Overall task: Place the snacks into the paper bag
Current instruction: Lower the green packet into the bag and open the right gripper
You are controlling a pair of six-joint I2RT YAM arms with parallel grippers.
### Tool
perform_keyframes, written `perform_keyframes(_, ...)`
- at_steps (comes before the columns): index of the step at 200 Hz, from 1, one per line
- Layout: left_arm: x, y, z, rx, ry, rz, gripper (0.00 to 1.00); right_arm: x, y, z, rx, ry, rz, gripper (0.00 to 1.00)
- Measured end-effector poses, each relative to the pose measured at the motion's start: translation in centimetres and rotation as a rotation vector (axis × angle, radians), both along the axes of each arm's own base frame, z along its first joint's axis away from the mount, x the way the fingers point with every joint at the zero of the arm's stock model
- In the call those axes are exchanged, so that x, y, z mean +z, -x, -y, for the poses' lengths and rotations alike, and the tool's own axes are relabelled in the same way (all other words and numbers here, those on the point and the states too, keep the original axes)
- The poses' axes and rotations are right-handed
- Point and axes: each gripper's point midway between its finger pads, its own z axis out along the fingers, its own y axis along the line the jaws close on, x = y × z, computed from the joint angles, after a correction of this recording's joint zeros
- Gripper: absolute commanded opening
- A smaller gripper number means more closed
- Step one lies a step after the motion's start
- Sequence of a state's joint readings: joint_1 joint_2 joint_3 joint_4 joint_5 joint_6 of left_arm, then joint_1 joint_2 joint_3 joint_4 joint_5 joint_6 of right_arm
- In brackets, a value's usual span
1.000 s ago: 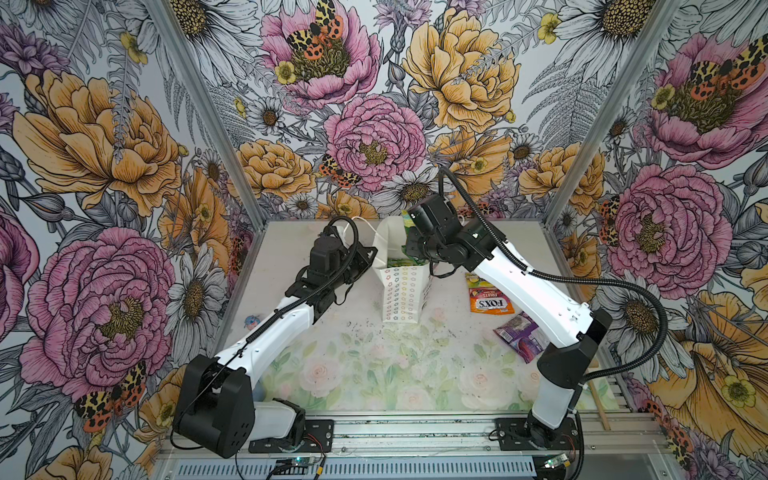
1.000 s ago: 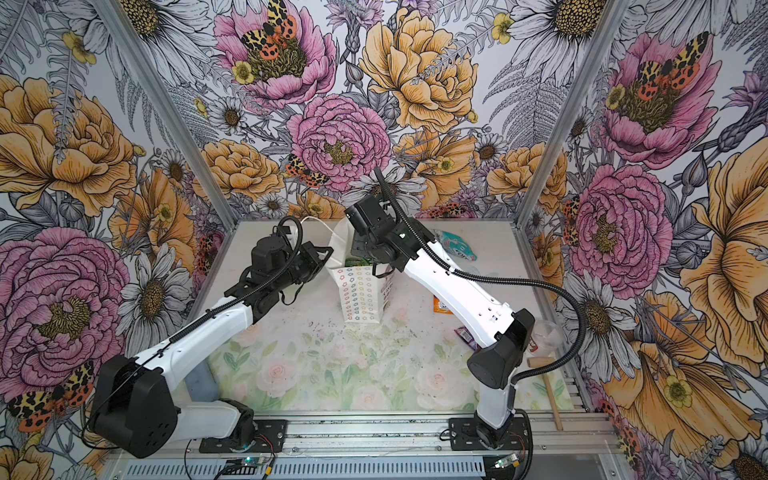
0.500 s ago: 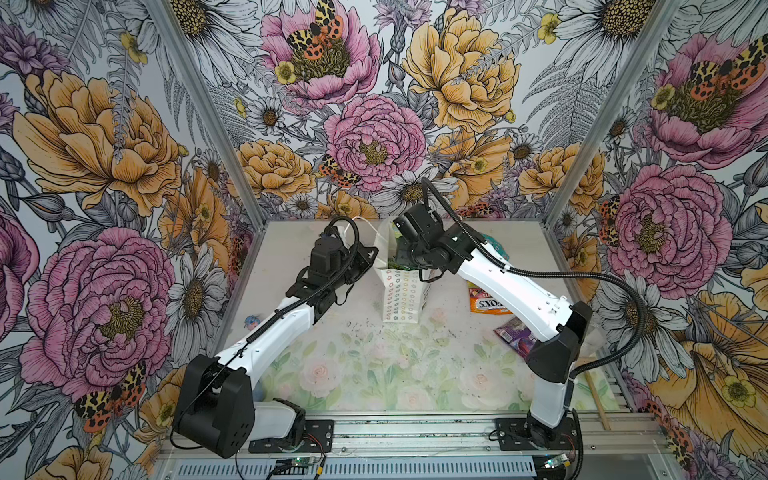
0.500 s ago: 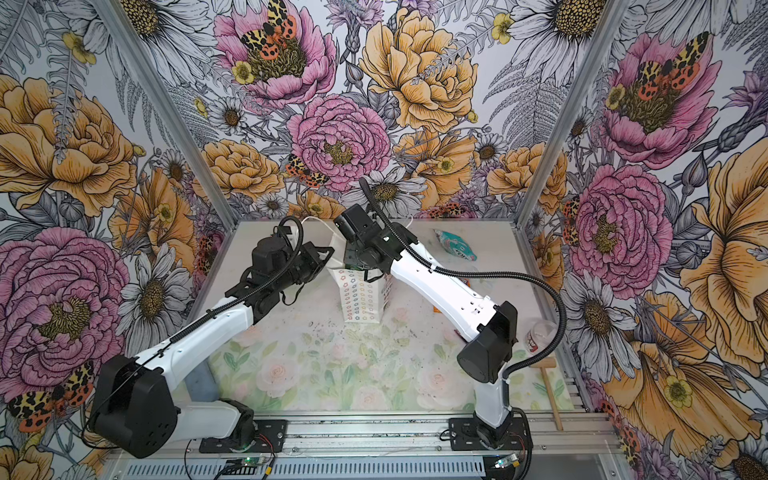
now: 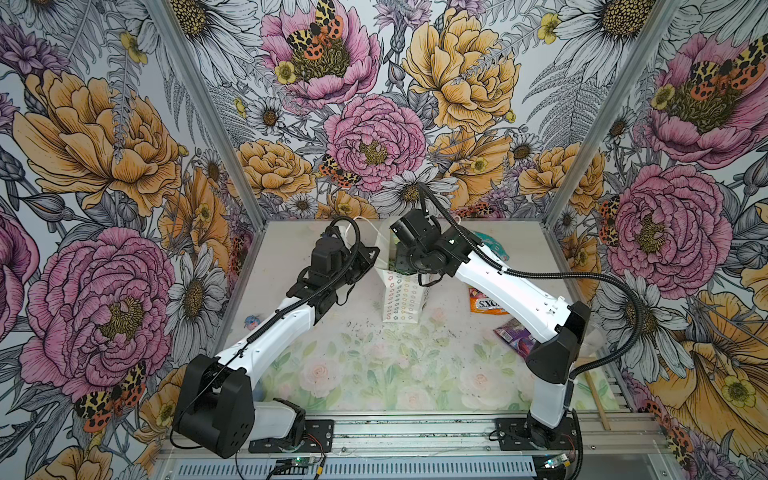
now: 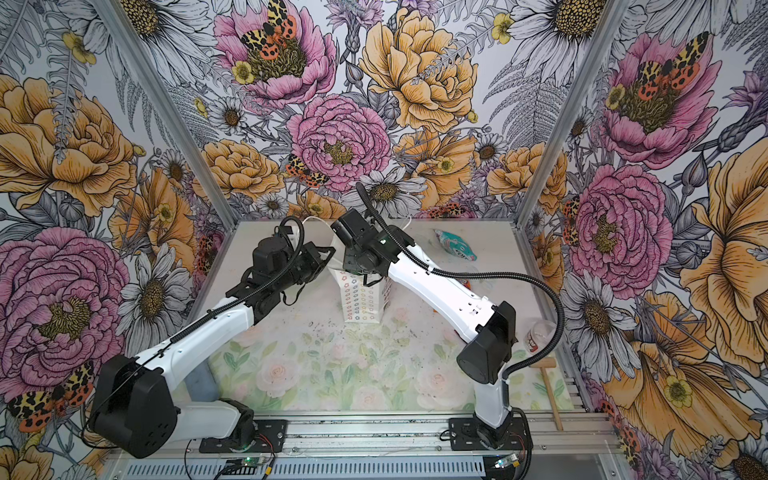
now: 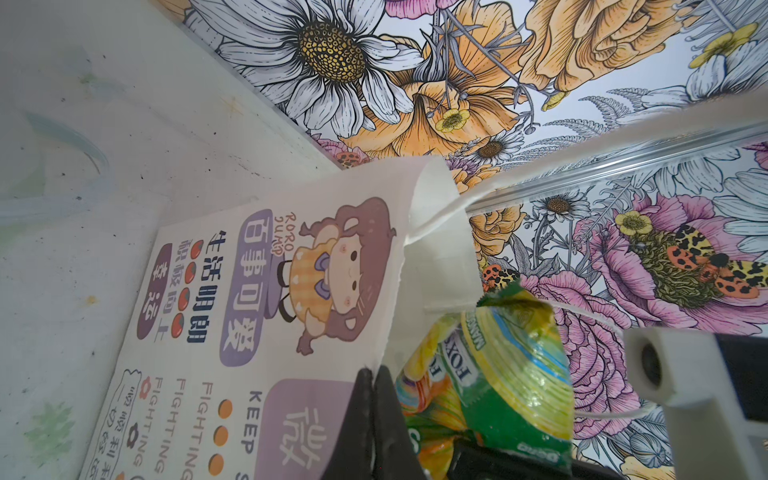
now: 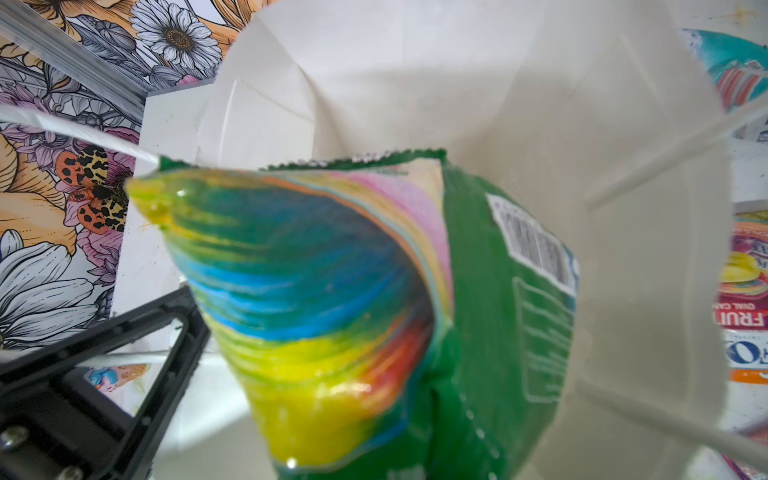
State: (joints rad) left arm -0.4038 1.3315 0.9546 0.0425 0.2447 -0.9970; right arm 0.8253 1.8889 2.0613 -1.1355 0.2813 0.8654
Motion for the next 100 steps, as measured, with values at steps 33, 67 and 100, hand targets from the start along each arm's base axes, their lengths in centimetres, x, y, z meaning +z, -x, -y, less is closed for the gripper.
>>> perform_keyframes(33, 0.0, 0.0, 0.0, 0.0, 0.0, 0.0, 0.0, -0.16, 0.12, 0.3, -0.006, 0.013, -0.006, 0.04)
perform_keyframes(67, 0.01, 0.0, 0.0, 0.0, 0.0, 0.0, 0.0, -0.22, 0.17, 0.36, -0.006, 0.016, -0.008, 0.14)
perform_keyframes(100, 0.01, 0.0, 0.0, 0.0, 0.0, 0.0, 0.0, -0.23, 0.19, 0.38, -0.006, 0.017, -0.009, 0.18)
